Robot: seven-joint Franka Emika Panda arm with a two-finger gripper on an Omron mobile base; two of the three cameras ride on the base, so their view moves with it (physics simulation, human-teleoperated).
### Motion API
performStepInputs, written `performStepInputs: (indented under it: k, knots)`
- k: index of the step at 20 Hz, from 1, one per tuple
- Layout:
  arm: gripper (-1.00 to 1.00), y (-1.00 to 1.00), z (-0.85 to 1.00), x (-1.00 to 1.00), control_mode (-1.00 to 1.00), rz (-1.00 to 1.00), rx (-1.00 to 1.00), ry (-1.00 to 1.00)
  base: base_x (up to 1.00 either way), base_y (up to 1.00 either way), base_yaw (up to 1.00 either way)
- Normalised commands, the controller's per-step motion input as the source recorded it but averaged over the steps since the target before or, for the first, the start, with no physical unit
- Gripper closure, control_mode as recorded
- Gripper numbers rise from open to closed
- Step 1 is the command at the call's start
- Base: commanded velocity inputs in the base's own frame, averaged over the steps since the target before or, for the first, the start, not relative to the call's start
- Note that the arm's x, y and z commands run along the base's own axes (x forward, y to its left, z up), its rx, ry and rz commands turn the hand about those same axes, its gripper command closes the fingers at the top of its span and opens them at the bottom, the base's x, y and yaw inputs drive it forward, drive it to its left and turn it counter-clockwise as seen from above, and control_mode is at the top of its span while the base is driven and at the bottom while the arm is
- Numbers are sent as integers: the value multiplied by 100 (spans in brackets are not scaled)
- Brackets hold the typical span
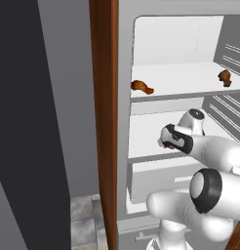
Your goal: Gather the bell pepper and corn from the fridge and place them on a tray on the dining counter. Then gather the chicken drumsticks from the fridge and place them on the other tray.
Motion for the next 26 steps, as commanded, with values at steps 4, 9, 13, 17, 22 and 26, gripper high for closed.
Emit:
performStepInputs:
  k: [4,9,13,17,22,26]
  knots:
    - [-100,0,-1,0,-100,0,0,0,0,0,0]
    - [-100,1,-14,0,-100,0,0,-1,0,0,0]
    - [-100,12,-18,0,-100,3,-3,-17,0,0,0]
    - [-100,10,-20,0,-100,3,-3,-24,0,0,0]
    - [-100,1,-19,2,-100,2,0,-8,0,0,0]
    - [100,0,-14,10,-100,1,0,0,0,0,0]
